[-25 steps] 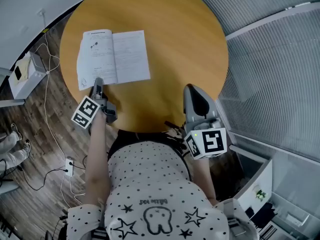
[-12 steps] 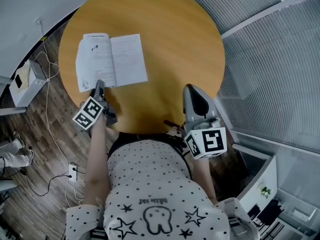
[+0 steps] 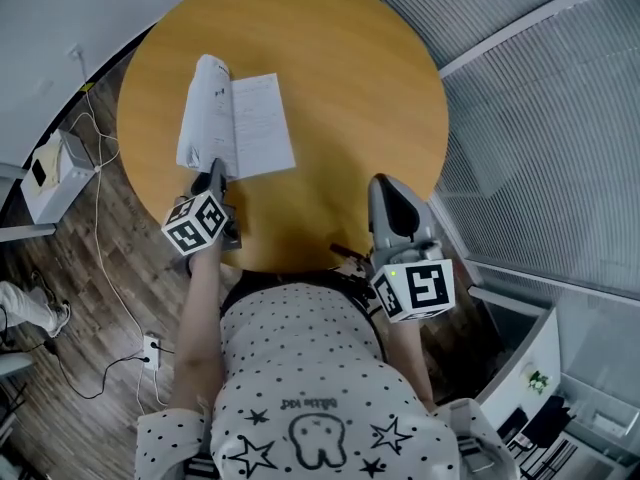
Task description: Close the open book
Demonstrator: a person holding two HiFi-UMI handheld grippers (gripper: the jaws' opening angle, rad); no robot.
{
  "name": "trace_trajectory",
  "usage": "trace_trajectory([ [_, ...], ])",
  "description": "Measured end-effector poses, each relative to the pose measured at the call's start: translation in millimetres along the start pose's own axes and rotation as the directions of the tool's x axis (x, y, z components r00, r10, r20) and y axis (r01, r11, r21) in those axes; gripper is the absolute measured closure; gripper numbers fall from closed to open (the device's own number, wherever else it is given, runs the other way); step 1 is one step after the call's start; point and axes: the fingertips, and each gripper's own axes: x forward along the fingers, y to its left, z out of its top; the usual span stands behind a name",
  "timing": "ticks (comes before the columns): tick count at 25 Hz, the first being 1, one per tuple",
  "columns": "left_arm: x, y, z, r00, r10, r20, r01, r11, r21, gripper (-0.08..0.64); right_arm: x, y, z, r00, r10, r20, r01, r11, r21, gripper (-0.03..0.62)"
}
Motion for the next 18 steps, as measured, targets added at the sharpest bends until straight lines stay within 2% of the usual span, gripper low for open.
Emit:
trace_trajectory([
  [8, 14.7, -17.7, -10.0, 0.998, -0.021, -0.057, 0.026, 0.995, 0.095, 0.528, -1.2, -7.9, -3.1, 1.0, -0.025, -0.005, 0.025, 1.0, 0.007, 0.588],
  [18, 24.6, -31.4, -20.0, 0.995, -0.026, -0.1, 0.041, 0.987, 0.155, 0.528, -6.0, -19.8, -5.2, 0.999, -0.049, -0.009, 0.049, 0.999, 0.015, 0.588],
])
